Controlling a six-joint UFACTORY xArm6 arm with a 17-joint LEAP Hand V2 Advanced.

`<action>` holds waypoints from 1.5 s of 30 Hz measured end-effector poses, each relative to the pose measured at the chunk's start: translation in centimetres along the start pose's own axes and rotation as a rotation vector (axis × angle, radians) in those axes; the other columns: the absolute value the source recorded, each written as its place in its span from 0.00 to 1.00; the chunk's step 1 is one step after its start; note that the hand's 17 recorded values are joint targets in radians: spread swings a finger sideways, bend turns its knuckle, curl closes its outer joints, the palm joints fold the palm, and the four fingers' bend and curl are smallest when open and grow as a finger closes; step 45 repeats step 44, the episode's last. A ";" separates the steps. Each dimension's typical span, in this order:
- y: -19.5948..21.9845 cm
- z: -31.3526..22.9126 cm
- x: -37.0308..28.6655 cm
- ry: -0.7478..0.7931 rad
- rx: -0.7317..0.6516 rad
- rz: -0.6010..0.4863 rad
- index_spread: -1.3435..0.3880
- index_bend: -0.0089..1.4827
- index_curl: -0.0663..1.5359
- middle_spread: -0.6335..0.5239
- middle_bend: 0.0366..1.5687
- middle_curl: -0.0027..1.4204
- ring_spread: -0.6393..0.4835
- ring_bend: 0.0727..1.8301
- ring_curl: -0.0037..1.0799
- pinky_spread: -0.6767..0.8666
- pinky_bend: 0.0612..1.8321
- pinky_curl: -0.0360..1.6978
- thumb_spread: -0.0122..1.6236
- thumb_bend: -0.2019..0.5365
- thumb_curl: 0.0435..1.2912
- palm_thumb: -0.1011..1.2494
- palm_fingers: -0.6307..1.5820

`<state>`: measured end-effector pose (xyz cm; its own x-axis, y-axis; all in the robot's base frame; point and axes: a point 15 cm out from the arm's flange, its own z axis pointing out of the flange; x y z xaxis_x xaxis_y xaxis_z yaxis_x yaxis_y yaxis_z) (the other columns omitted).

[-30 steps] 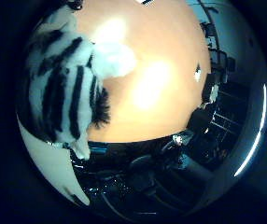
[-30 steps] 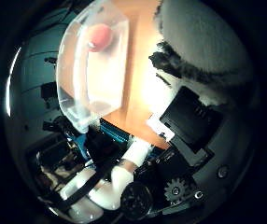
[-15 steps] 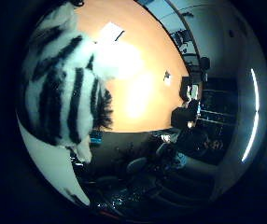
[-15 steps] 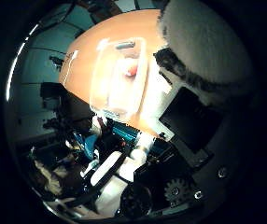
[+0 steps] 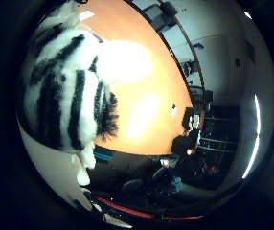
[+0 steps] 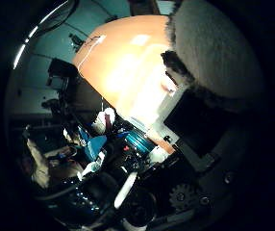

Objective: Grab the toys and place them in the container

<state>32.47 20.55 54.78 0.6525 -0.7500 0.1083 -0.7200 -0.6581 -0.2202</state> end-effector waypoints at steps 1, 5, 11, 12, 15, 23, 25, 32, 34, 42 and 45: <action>-1.1 0.2 -1.1 -0.028 0.023 -0.010 0.62 0.65 0.68 0.40 0.80 0.64 0.32 0.67 0.86 0.29 0.64 0.60 0.54 0.25 0.56 0.84 0.76; -4.3 1.4 -2.5 -0.080 0.075 -0.020 0.62 0.65 0.68 0.40 0.80 0.65 0.31 0.67 0.86 0.29 0.64 0.61 0.52 0.25 0.57 0.84 0.76; -7.5 4.4 -3.2 -0.106 0.108 -0.030 0.62 0.64 0.68 0.40 0.79 0.65 0.31 0.67 0.87 0.30 0.63 0.62 0.52 0.25 0.58 0.83 0.76; -7.2 5.6 -3.4 -0.110 0.085 -0.031 0.62 0.64 0.68 0.40 0.79 0.65 0.31 0.67 0.87 0.30 0.63 0.62 0.52 0.25 0.58 0.83 0.76; -7.8 7.9 -3.4 -0.111 0.079 -0.034 0.62 0.64 0.68 0.40 0.79 0.65 0.31 0.66 0.88 0.30 0.63 0.63 0.52 0.25 0.59 0.84 0.76; -7.6 11.3 -3.4 -0.111 0.056 -0.034 0.61 0.61 0.67 0.39 0.75 0.64 0.32 0.66 0.85 0.29 0.60 0.62 0.57 0.20 0.55 0.71 0.75; -7.3 11.8 -2.7 -0.107 0.051 -0.022 0.61 0.52 0.65 0.39 0.71 0.61 0.33 0.64 0.79 0.25 0.56 0.57 0.64 0.23 0.49 0.66 0.75; -4.9 14.2 -1.2 -0.106 -0.015 0.003 0.52 0.18 0.50 0.35 0.49 0.50 0.32 0.56 0.62 0.26 0.42 0.49 0.71 0.23 0.31 0.54 0.46; -4.0 14.9 -1.0 -0.108 -0.033 0.004 0.50 0.18 0.47 0.36 0.43 0.46 0.33 0.51 0.57 0.36 0.39 0.48 0.70 0.24 0.28 0.53 0.41; -2.3 13.5 0.0 -0.103 -0.029 0.012 0.50 0.18 0.36 0.44 0.27 0.33 0.51 0.35 0.40 0.72 0.28 0.38 0.69 0.24 0.22 0.51 0.39; -1.3 12.7 -0.2 -0.107 -0.046 0.012 0.50 0.17 0.34 0.44 0.24 0.31 0.53 0.33 0.37 0.75 0.25 0.35 0.69 0.24 0.22 0.51 0.40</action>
